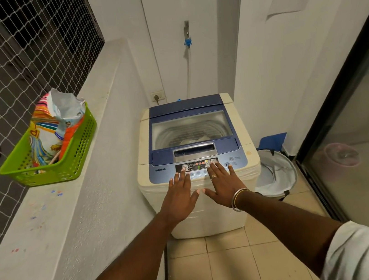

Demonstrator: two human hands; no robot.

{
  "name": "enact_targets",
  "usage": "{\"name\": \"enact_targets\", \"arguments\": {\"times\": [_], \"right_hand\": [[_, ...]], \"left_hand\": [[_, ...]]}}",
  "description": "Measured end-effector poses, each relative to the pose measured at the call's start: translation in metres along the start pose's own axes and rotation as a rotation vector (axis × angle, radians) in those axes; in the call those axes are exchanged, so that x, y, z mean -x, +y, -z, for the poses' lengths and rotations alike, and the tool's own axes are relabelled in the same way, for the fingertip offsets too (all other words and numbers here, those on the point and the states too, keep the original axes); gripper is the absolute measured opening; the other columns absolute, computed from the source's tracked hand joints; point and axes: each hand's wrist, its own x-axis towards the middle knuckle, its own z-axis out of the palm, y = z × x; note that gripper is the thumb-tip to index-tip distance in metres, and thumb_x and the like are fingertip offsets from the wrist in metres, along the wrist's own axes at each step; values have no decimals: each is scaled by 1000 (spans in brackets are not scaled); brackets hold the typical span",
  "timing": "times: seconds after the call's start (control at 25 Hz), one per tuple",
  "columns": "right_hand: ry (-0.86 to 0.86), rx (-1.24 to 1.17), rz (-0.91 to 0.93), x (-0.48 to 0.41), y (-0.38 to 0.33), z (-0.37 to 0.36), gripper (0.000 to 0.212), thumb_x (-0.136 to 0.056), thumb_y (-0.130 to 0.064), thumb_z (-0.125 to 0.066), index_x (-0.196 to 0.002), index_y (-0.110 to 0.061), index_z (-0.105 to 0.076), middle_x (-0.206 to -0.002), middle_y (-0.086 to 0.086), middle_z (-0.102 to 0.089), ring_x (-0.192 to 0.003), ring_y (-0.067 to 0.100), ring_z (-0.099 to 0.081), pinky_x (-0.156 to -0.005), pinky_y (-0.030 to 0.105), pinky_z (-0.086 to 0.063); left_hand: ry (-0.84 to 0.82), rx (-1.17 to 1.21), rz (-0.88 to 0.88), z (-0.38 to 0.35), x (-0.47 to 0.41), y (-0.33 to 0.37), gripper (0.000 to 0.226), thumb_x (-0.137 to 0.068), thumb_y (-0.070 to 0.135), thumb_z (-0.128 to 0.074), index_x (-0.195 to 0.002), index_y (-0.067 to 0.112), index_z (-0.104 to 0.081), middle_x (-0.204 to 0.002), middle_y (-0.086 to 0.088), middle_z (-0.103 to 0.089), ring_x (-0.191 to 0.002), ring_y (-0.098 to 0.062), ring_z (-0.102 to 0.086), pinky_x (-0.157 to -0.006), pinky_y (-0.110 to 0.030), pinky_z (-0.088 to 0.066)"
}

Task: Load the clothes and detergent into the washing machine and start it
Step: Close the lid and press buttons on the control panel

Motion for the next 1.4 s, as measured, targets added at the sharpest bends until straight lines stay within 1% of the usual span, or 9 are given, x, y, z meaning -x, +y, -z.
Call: {"name": "enact_targets", "arguments": {"times": [0.64,0.68,0.8,0.84,0.92,1.0,1.12,1.28,1.4], "right_hand": [[-6,1,-6,-10,-7,1,84,-94,-70,-17,-158,-16,-8,-166,6,-2,-153,26,2,-121,57,-3],[-6,2,-5,-10,-7,1,83,-94,-70,-17,-158,-17,-8,-166,5,-2,-153,26,3,-121,57,-2],[-2,6,7,-9,-7,3,80,-96,-68,-19,-158,-18,-9,-166,4,-3,-153,26,2,-121,57,-4],[2,6,11,-9,-7,3,80,-96,-68,-19,-158,-18,-9,-166,4,-3,-153,26,2,-121,57,-4],[7,4,13,-10,-7,4,81,-96,-69,-18,-157,-18,-9,-166,4,-2,-153,26,3,-121,58,-4],[3,0,14,-10,-6,4,83,-94,-71,-15,-157,-17,-9,-166,4,-2,-153,26,3,-121,58,-4],[0,-6,17,-11,-7,2,83,-94,-70,-13,-157,-18,-10,-166,4,-3,-153,25,1,-121,57,-4],[-5,-39,21,-10,-9,-1,77,-98,-66,-21,-156,-16,-15,-165,4,-6,-153,25,-5,-122,54,-6],[-27,-54,34,-12,-11,-5,76,-98,-64,-20,-156,-15,-18,-165,5,-8,-152,25,-8,-122,52,-10]], "left_hand": [[-21,-6,27,-1,-6,-6,73,-103,57,-24,-160,15,-9,-169,-8,-3,-156,-28,-3,-124,-42,0],[-22,-12,28,-1,-6,-6,74,-102,58,-23,-160,15,-9,-169,-8,-3,-156,-28,-3,-124,-41,0],[-23,-10,29,0,-5,-5,82,-95,65,-9,-160,15,-9,-169,-8,-4,-156,-28,-4,-124,-40,0],[-23,-7,27,1,-5,-5,82,-95,65,-10,-160,15,-9,-169,-8,-3,-156,-28,-3,-124,-41,-1],[-15,-5,22,2,-6,-4,75,-101,60,-20,-160,15,-9,-169,-8,-3,-156,-28,-3,-124,-41,-1],[-11,2,21,3,-8,-4,72,-103,57,-25,-160,15,-9,-169,-8,-4,-156,-28,-4,-124,-40,-2],[-17,1,21,1,-11,-4,72,-103,56,-25,-160,15,-8,-169,-7,-3,-156,-28,-3,-124,-40,-1],[-30,-7,15,-5,-11,-6,74,-102,58,-23,-160,14,-8,-169,-9,-3,-156,-28,-3,-124,-41,-1],[-32,-2,25,-9,-12,-9,74,-103,58,-24,-160,14,-9,-169,-9,-3,-156,-28,-3,-124,-41,0]]}}
